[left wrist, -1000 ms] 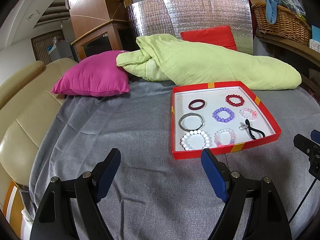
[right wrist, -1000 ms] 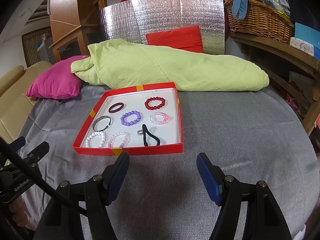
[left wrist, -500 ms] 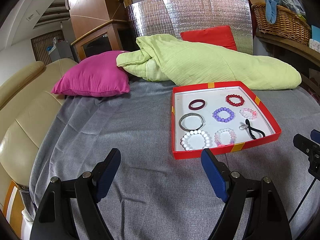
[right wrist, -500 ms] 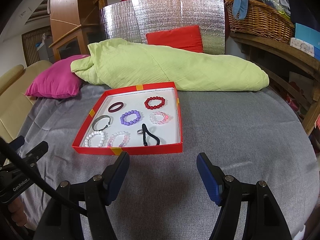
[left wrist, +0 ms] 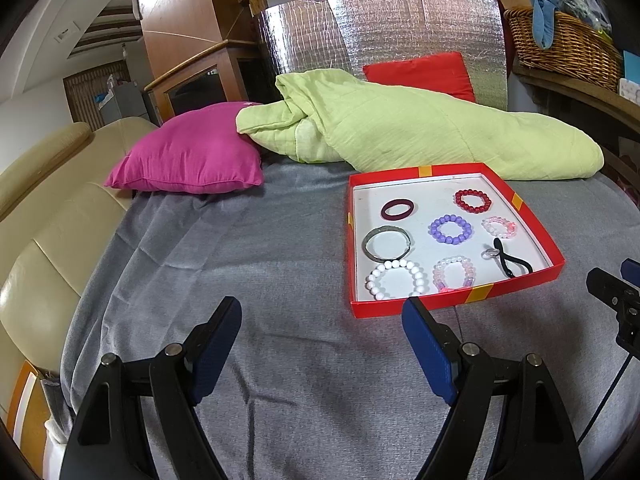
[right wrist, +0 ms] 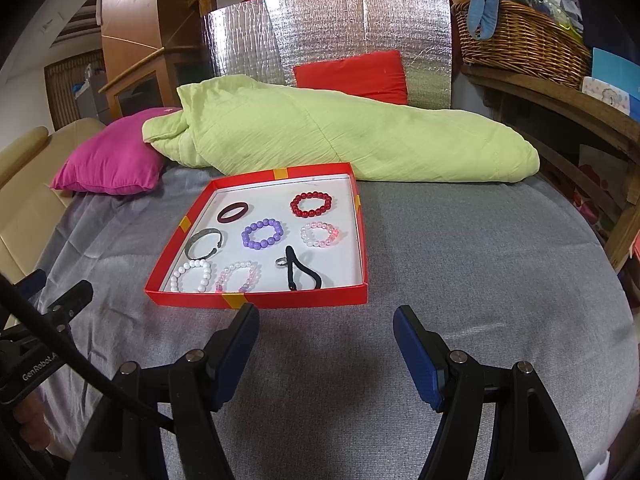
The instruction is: Organize jewelry
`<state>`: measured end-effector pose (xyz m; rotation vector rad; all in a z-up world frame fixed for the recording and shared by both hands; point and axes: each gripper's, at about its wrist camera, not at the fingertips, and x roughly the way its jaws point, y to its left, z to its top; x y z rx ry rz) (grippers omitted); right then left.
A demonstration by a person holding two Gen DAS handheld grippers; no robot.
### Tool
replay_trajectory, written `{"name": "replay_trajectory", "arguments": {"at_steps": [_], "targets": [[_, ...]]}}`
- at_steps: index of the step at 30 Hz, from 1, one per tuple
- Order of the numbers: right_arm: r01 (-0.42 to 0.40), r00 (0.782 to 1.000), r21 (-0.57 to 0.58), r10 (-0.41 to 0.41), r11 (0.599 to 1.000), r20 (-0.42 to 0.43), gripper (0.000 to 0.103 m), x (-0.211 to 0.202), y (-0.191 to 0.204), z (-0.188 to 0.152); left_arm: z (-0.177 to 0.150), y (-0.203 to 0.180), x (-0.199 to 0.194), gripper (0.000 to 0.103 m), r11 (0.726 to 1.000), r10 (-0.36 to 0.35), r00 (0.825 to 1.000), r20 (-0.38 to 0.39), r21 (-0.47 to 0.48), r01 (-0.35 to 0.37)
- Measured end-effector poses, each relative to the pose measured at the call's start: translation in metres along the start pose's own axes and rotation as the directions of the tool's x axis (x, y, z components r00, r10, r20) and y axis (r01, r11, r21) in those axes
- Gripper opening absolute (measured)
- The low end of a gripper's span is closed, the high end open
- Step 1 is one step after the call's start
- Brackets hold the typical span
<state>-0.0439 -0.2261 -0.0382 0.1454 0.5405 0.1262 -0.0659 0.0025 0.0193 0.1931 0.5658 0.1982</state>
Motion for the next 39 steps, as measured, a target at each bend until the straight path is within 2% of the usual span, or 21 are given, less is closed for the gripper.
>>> {"name": "replay_trajectory", "arguments": {"at_steps": [15, 24, 31, 36, 39], "targets": [[-0.020, 1.000, 0.004, 0.020, 1.000, 0.005, 0.073, -0.003, -0.006, 0.003, -0.003, -0.003, 0.006, 0.083, 1.000, 0.022, 1.000, -0.011, 0.015, -0.021], [-0.018, 1.000, 0.008, 0.018, 1.000, -0.001, 0.073, -0.002, -0.007, 0.003, -0.002, -0.008, 0.003, 0.083, 1.000, 0.011, 1.000, -0.004, 0.022, -0.011], [0.002, 1.000, -0.004, -0.002, 1.000, 0.000, 0.073, 0.001, -0.002, 0.001, 0.000, 0.000, -0.001, 0.083, 1.000, 0.003, 1.000, 0.004, 0.004, -0.003], [0.018, 1.000, -0.030, -0.018, 0.999, 0.000, 0.073, 0.003, 0.001, 0.000, -0.001, 0.007, 0.000, 0.083, 0.999, -0.036, 0.999, 0.012, -0.020, 0.037], [0.039, 0.999, -0.003, -0.039, 0.999, 0.004, 0.073, 0.005, -0.015, 0.004, -0.002, 0.019, 0.015, 0.083, 0.999, -0.025, 0.999, -0.023, -0.048, 0.024]]}}
